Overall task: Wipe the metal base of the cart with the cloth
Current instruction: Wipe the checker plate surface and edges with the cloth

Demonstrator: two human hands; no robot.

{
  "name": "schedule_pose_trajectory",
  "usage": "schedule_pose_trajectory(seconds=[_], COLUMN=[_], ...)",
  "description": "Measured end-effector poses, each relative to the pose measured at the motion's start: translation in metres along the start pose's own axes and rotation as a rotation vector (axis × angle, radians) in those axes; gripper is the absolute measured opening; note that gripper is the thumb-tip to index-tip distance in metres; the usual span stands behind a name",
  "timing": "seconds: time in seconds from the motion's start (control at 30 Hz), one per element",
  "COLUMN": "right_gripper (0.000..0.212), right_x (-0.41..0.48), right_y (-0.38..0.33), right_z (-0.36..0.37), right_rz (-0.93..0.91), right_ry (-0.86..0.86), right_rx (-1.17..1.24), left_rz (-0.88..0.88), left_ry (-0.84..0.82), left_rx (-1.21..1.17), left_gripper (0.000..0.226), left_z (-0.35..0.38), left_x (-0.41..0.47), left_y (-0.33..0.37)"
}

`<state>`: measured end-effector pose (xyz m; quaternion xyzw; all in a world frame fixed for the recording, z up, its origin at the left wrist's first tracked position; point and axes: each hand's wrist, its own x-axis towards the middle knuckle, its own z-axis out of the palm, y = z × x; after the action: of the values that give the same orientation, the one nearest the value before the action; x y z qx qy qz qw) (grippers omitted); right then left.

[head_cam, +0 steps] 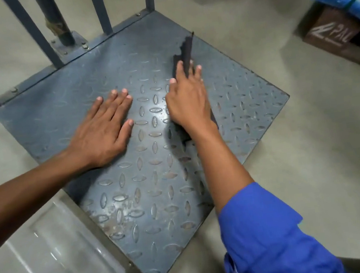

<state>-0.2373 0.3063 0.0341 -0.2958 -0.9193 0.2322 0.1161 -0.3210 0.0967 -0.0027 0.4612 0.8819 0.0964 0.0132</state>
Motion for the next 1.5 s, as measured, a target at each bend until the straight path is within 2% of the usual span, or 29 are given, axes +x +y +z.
schedule_pose_trajectory(seconds=[0.07, 0.13, 0.2, 0.37, 0.43, 0.53, 0.67, 0.9, 1.0, 1.13, 1.37, 1.43, 1.5], right_gripper=[0.059, 0.059, 0.060, 0.061, 0.061, 0.061, 0.062, 0.060, 0.057, 0.056, 0.056, 0.055, 0.055], right_x=[-0.001, -0.012, -0.029, -0.077, -0.084, -0.075, -0.066, -0.037, -0.024, -0.007, 0.041, 0.054, 0.070], right_y=[0.002, 0.024, 0.056, 0.129, 0.124, 0.072, -0.009, -0.069, -0.074, -0.090, -0.130, -0.129, -0.120], right_z=[0.017, 0.018, 0.005, -0.044, -0.056, -0.050, -0.013, 0.045, 0.061, 0.080, 0.104, 0.101, 0.093], right_rz=[-0.115, -0.134, -0.036, 0.408, 0.447, 0.235, -0.104, -0.397, -0.518, -0.666, -0.587, -0.501, -0.326], right_ry=[-0.073, -0.041, 0.040, 0.219, 0.295, 0.297, 0.035, -0.291, -0.326, -0.285, -0.237, -0.181, -0.106], right_rx=[-0.094, -0.173, -0.198, -0.158, -0.125, -0.059, 0.002, -0.067, -0.106, -0.112, -0.128, -0.126, -0.093], left_rz=[0.003, 0.008, 0.004, -0.005, -0.014, -0.016, -0.078, -0.371, -0.443, -0.481, -0.401, -0.386, -0.380], left_ry=[0.002, 0.009, 0.012, -0.017, -0.015, -0.014, 0.021, 0.109, 0.124, 0.107, 0.052, 0.052, 0.061], left_rx=[-0.004, -0.009, -0.015, -0.026, -0.026, -0.024, -0.047, -0.076, -0.088, -0.049, 0.025, 0.020, 0.030], left_gripper=[0.074, 0.073, 0.073, 0.076, 0.075, 0.076, 0.074, 0.069, 0.068, 0.072, 0.082, 0.080, 0.080], left_z=[0.000, 0.002, 0.002, 0.000, 0.002, 0.003, 0.003, 0.000, -0.003, -0.006, -0.006, -0.006, -0.006], left_x=[0.000, -0.001, -0.001, -0.004, -0.007, -0.006, -0.010, -0.027, -0.032, -0.026, -0.008, -0.006, -0.005], left_y=[0.000, 0.000, 0.000, 0.009, 0.014, 0.016, 0.015, -0.006, -0.021, -0.041, -0.055, -0.060, -0.060])
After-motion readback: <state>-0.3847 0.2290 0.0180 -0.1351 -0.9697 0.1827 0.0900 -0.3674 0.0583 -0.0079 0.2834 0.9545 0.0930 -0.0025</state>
